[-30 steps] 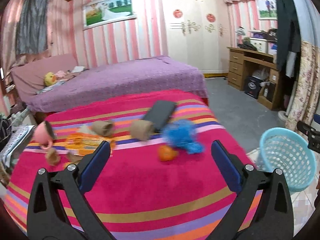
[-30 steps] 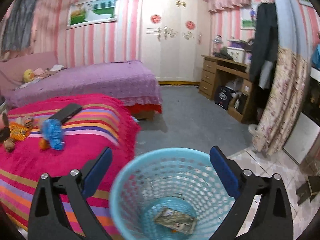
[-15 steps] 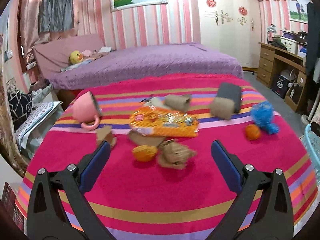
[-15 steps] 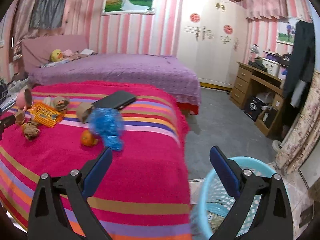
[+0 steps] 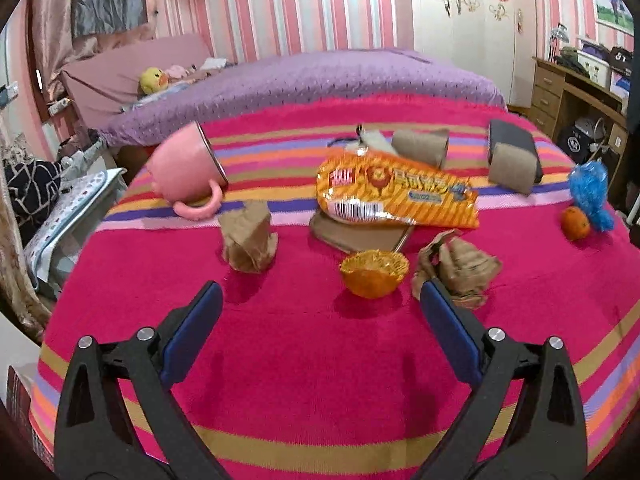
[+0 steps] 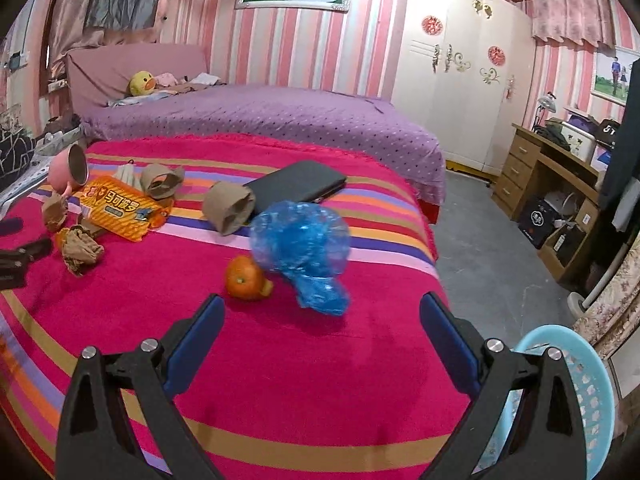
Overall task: Collect trash
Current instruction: 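Grasp the orange peel with the left tool while the right tool grasps the orange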
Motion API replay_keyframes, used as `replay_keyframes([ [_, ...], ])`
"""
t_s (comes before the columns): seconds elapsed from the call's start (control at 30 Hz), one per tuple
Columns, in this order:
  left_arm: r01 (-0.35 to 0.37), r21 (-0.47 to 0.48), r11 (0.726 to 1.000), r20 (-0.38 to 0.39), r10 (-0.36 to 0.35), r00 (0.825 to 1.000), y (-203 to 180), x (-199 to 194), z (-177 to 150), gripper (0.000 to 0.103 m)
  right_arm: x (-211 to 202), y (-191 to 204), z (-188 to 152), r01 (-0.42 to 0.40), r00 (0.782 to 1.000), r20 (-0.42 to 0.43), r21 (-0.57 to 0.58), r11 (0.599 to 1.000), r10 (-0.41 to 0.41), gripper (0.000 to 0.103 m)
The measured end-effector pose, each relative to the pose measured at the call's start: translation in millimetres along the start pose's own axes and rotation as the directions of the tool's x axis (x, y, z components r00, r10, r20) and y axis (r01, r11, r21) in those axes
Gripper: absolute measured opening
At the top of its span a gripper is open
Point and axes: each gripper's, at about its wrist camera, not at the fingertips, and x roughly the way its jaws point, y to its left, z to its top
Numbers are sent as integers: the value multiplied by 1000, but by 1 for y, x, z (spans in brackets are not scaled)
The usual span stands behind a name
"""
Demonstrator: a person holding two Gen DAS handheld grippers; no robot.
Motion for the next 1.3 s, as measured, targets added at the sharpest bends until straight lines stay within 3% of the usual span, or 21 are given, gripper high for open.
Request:
replay_keyframes([
  [0.1,37,-9,999,-29,-38,999,-1,10,0,90,5,6,2,-6,1000,-15,-3,1000,6,96],
  [0.23,88,-10,996,-86,-89,992,-4,24,2,65,12,11,4,-12,999,-34,0,1000,12,96],
  [0.47,154,20,988,-89,-152,984,-19,27,4,35,21,21,4,-54,996,-68,19,998,55,95],
  [0.57,162,18,987,-81,-160,984,-20,24,3,28,28,31,5,-76,993,-84,17,997,77,91],
  [0.8,124,-24,992,-59,-125,990,7,12,-1,27,52,53,8,-114,980,-159,21,993,116,61],
  [0.97,92,-62,994,-30,-94,995,23,4,1,27,73,50,12,-115,972,-198,65,991,125,54],
  [1.03,81,-71,994,-17,-82,996,26,0,3,27,79,49,15,-132,968,-205,72,989,144,45],
  [1.1,75,-73,994,-5,-76,997,27,-4,6,27,80,50,16,-147,966,-204,61,987,157,37],
  [1.3,58,-65,996,18,-57,998,24,-15,9,27,65,52,13,-172,970,-171,24,985,174,27],
])
